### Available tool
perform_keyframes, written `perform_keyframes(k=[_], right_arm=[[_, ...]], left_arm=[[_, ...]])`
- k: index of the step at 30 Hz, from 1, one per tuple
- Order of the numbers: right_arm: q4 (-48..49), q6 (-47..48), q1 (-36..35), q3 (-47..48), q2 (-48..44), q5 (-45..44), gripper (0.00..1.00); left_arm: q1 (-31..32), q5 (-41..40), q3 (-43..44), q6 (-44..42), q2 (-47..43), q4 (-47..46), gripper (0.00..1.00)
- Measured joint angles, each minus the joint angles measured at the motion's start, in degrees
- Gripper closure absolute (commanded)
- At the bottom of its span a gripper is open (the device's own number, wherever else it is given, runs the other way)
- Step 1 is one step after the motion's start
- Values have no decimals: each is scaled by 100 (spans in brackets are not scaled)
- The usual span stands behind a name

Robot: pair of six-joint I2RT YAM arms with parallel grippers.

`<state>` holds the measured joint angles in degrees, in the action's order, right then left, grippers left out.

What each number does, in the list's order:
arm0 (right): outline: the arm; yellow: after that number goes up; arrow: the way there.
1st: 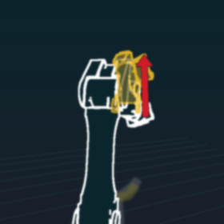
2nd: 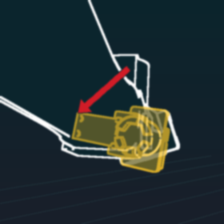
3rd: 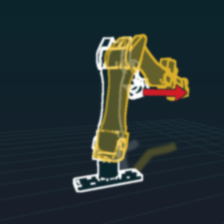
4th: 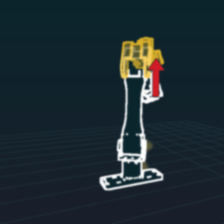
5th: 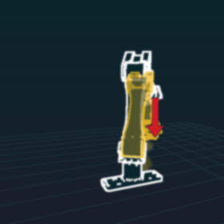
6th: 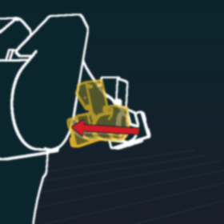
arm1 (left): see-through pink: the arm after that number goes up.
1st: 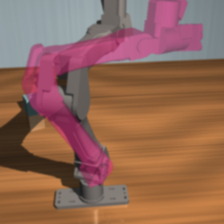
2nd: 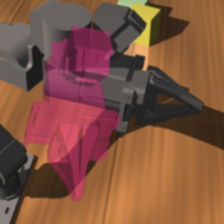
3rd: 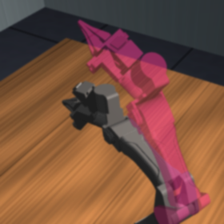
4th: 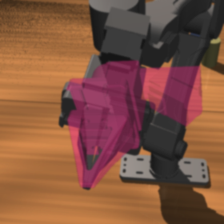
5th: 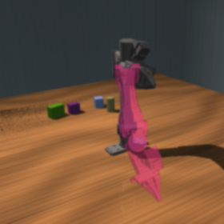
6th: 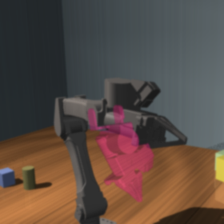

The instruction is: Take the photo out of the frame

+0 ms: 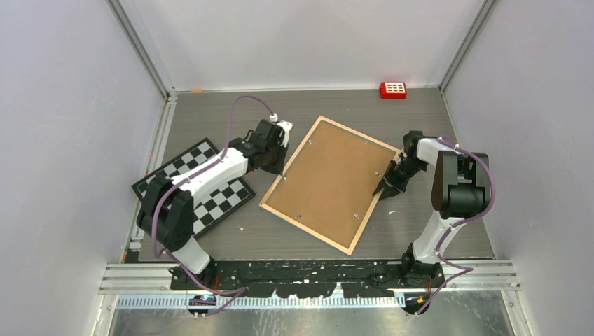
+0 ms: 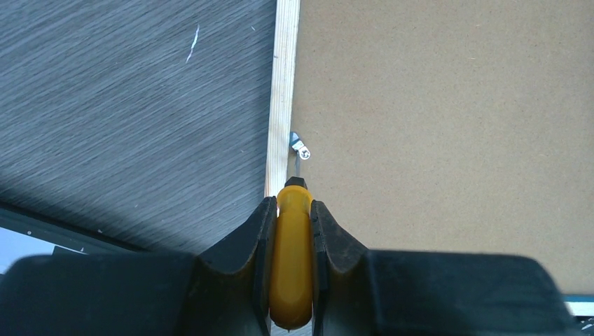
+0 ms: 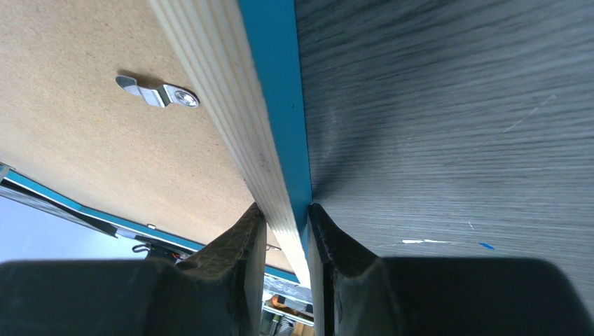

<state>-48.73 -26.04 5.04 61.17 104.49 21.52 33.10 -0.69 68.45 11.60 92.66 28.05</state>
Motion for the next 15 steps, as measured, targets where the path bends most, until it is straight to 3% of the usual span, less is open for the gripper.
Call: perform_keyframes(k=[15], right_arm=[[42, -2, -35, 2, 2, 24, 92]], left_arm=[[55, -380, 11, -2, 0, -90, 100]])
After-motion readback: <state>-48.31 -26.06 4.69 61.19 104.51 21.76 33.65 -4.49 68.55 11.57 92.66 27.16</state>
